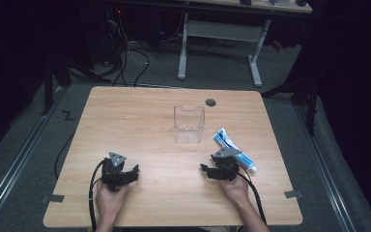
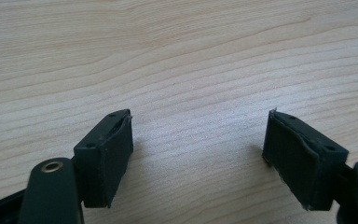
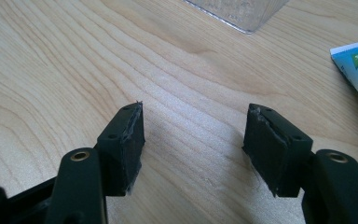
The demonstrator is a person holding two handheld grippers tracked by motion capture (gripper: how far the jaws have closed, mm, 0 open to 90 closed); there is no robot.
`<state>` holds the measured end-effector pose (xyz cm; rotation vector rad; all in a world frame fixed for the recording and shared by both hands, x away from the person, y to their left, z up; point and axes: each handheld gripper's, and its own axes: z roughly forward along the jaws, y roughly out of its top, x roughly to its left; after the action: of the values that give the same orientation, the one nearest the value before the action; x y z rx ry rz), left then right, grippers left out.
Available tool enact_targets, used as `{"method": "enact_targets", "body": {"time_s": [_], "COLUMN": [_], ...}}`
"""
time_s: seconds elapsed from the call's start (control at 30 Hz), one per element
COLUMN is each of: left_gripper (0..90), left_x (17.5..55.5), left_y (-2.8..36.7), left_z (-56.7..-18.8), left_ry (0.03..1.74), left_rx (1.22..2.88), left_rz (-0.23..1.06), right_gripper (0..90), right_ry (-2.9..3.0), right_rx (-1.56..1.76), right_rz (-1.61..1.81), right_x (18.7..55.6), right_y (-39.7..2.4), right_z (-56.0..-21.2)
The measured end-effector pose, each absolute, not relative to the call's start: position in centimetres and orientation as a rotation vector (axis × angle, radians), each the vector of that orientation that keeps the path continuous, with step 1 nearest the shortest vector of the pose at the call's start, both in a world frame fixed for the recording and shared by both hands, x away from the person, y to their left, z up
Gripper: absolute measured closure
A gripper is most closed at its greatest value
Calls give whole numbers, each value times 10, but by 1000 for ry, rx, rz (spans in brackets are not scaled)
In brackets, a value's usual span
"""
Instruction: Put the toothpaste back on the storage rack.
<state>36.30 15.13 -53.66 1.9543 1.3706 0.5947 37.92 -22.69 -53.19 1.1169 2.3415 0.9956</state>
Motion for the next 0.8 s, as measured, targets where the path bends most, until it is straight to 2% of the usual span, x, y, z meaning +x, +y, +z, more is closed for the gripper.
{"method": "enact_targets", "body": {"time_s": [0.8], "left_gripper": [245], "left_x": [364], "left_y": [150], "left_z": [-536], "left_ry": [1373], "left_rx": [1956], "left_rz": [593], "right_gripper": [357], "right_ry": [2307], "right_rx": [1170], "right_rz": [974], "right_x": [376], "right_y": [-222], "right_z": [-532]}}
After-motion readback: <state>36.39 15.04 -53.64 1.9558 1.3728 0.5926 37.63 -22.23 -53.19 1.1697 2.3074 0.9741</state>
